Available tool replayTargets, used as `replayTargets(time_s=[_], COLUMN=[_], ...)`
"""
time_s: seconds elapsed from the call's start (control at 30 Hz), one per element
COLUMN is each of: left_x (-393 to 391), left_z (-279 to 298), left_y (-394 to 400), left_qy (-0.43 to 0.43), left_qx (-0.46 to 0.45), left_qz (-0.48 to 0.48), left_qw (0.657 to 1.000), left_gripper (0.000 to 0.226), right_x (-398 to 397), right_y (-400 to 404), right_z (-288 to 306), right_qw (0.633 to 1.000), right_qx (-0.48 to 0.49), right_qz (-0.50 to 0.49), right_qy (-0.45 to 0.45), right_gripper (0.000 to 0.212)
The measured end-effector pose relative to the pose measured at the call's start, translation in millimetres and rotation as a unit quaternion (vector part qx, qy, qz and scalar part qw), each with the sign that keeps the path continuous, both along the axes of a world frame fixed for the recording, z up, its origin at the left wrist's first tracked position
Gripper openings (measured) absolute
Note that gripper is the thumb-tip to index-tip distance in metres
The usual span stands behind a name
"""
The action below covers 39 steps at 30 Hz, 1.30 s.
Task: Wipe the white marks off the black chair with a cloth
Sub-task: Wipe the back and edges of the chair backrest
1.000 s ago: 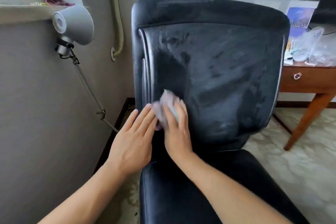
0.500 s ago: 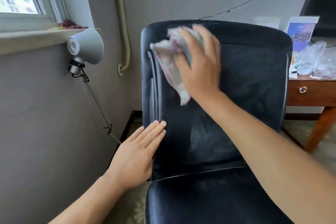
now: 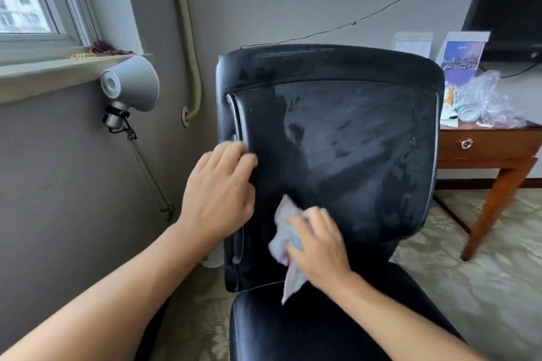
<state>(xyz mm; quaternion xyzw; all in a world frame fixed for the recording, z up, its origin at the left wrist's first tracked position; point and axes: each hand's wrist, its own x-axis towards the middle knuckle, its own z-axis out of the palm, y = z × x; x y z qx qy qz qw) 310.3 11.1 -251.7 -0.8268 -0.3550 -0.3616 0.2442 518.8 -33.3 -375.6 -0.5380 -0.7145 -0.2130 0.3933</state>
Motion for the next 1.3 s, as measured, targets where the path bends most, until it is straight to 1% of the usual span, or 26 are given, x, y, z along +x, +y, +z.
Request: replayTargets(time_s=[0.07,0.1,0.17,0.23,0.3,0.33,0.4,0.47,0.57,0.6,0.63,0.67,0.7,0.73,0.8,0.83,0.87,0.9,0.93,1.0,1.07,1.13,1.17,1.2,1.23,1.3], left_x=[17.6,23.9,33.8,38.0,37.1,35.5,32.2,33.9,46.3,52.6,61.0,68.9,77.3,84.6,94.9,97.2,98.3,99.1,99.1,99.0,97.2,93.6,92.5,92.8,94.3,98.1], left_z=[12.5,14.0,6.2,-5.3,-9.7,-9.9,-9.7,-9.6,-9.7,-6.7,-2.8,1.5,4.8,7.5,8.5,6.7,4.1,1.9,0.8,-1.7,-3.7,-5.3,-5.9,-6.4,-6.0,-5.3], left_y=[20.2,29.6,45.9,57.1,63.1,65.7,73.5,76.6,70.5,67.0,63.3,61.1,61.5,63.4,70.7,74.7,78.8,81.2,82.1,83.7,86.9,91.4,93.5,95.6,96.6,94.6], left_qy=[0.051,0.064,0.069,0.071,0.078,0.083,0.088,0.08,0.08,0.076,0.07,0.066,0.064,0.062,0.061,0.06,0.059,0.058,0.055,0.045,0.043,0.046,0.046,0.045,0.047,0.053], left_qx=[-0.006,-0.019,-0.035,-0.032,-0.011,-0.004,0.006,0.01,0.022,0.028,0.032,0.036,0.039,0.04,0.034,0.033,0.035,0.041,0.047,0.054,0.058,0.059,0.059,0.059,0.057,0.053], left_qz=[0.054,0.076,0.102,0.113,0.114,0.113,0.109,0.111,0.128,0.133,0.132,0.129,0.127,0.13,0.15,0.16,0.164,0.161,0.154,0.145,0.145,0.139,0.134,0.127,0.122,0.129], left_qw=[0.997,0.995,0.992,0.991,0.99,0.99,0.99,0.991,0.988,0.988,0.988,0.989,0.989,0.989,0.986,0.985,0.984,0.984,0.985,0.987,0.987,0.987,0.988,0.989,0.99,0.989], left_gripper=[0.062,0.069,0.076,0.078,0.078,0.077,0.076,0.077,0.081,0.083,0.084,0.085,0.085,0.085,0.086,0.086,0.086,0.086,0.085,0.084,0.084,0.082,0.081,0.08,0.078,0.078], right_x=[17.7,21.1,20.1,13.2,-2.4,-10.7,-22.8,-23.0,7.9,23.3,41.3,59.9,70.3,71.4,70.4,68.1,68.0,66.1,63.1,56.2,49.5,46.4,48.2,50.4,53.0,64.4], right_y=[8.8,18.9,50.5,94.6,131.7,141.8,144.7,118.5,43.9,19.2,2.8,-6.5,-11.2,-17.1,-8.9,1.9,17.7,36.0,51.9,97.1,138.7,157.5,154.5,143.5,125.0,76.9], right_z=[67.0,106.7,184.0,231.2,229.4,210.7,155.2,71.7,-81.7,-123.3,-153.9,-167.3,-159.6,-133.3,-58.4,-7.3,49.5,105.4,148.3,209.3,225.8,185.2,146.5,97.1,41.3,-78.5], right_qw=[0.994,0.987,0.972,0.974,0.983,0.983,0.974,0.973,0.995,0.995,0.993,0.992,0.991,0.993,0.999,1.0,0.992,0.98,0.966,0.957,0.966,0.963,0.962,0.969,0.981,0.993], right_qx=[0.073,0.124,0.21,0.218,0.182,0.18,0.21,0.209,0.048,-0.009,-0.064,-0.106,-0.123,-0.112,-0.034,0.01,0.109,0.196,0.257,0.285,0.251,0.254,0.256,0.23,0.173,0.053], right_qz=[-0.038,-0.053,-0.045,-0.003,0.001,-0.005,-0.024,-0.038,-0.086,-0.093,-0.092,-0.067,-0.048,-0.034,0.005,-0.001,-0.032,-0.042,-0.003,-0.032,-0.046,-0.066,-0.07,-0.073,-0.069,-0.096], right_qy=[0.067,0.09,0.1,0.065,0.02,0.027,0.077,0.086,-0.009,-0.04,-0.04,-0.008,0.005,0.018,0.025,-0.016,-0.045,-0.015,0.033,0.043,0.042,0.069,0.062,0.052,0.054,-0.029], right_gripper=[0.039,0.042,0.045,0.04,0.045,0.046,0.04,0.04,0.049,0.066,0.09,0.108,0.109,0.094,0.045,0.032,0.027,0.027,0.03,0.037,0.041,0.039,0.038,0.04,0.042,0.047])
